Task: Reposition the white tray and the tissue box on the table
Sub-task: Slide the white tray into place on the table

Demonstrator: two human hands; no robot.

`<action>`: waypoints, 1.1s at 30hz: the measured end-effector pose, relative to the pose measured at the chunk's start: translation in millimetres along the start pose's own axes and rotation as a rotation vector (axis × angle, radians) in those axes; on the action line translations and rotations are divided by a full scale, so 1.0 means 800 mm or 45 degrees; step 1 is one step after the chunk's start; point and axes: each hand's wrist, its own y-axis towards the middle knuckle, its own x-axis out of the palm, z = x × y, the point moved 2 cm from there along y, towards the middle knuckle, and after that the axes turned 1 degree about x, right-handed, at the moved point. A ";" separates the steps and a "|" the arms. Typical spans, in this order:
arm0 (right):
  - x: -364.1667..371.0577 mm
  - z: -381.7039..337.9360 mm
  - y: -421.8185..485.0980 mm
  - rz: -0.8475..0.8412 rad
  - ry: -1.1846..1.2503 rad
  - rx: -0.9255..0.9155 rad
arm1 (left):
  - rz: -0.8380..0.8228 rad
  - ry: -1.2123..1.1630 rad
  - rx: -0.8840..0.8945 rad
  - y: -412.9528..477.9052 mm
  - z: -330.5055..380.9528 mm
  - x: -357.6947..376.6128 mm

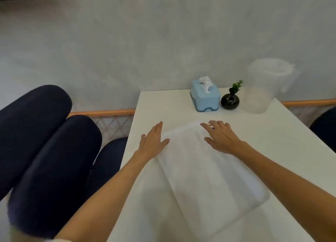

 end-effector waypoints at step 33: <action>0.097 0.041 0.011 0.012 0.709 0.541 | 0.103 -0.700 -0.564 -0.069 -0.033 0.064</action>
